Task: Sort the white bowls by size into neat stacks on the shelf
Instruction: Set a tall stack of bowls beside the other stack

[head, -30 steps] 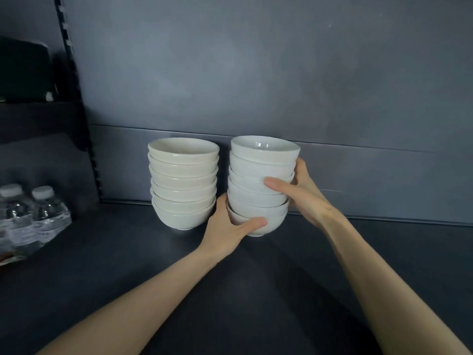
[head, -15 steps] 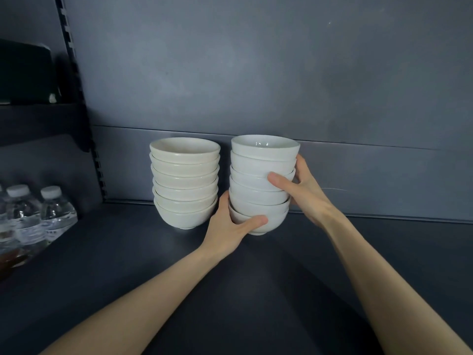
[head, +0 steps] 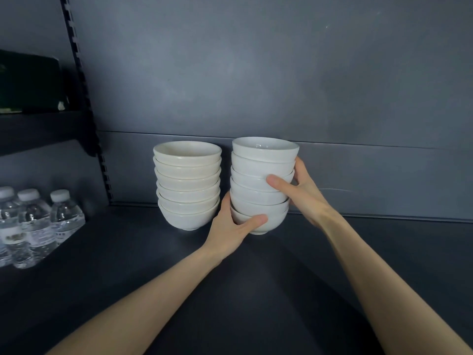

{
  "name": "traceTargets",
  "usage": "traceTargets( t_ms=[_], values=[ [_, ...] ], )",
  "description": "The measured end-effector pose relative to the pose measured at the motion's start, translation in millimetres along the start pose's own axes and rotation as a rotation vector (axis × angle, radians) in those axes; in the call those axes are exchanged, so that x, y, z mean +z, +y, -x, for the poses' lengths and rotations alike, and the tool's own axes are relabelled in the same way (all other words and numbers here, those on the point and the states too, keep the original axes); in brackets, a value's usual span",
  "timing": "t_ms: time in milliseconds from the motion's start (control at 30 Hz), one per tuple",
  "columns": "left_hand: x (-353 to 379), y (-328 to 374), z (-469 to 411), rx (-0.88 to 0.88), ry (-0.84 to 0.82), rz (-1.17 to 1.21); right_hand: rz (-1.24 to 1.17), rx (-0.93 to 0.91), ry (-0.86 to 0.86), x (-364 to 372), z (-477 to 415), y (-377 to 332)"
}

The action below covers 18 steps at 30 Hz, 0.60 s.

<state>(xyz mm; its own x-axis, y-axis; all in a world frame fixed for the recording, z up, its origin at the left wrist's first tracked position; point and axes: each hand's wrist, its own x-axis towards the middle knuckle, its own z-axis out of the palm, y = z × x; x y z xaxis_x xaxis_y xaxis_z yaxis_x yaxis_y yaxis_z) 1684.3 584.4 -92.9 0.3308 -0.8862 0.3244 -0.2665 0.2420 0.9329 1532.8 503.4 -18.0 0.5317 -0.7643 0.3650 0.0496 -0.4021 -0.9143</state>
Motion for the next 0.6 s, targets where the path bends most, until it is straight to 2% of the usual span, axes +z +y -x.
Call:
traceTargets(
  t_ms=[600],
  values=[
    [3.4,8.3,4.3,-0.037,0.027,-0.057,0.006,0.012,0.001,-4.3,0.5,-2.2]
  ],
)
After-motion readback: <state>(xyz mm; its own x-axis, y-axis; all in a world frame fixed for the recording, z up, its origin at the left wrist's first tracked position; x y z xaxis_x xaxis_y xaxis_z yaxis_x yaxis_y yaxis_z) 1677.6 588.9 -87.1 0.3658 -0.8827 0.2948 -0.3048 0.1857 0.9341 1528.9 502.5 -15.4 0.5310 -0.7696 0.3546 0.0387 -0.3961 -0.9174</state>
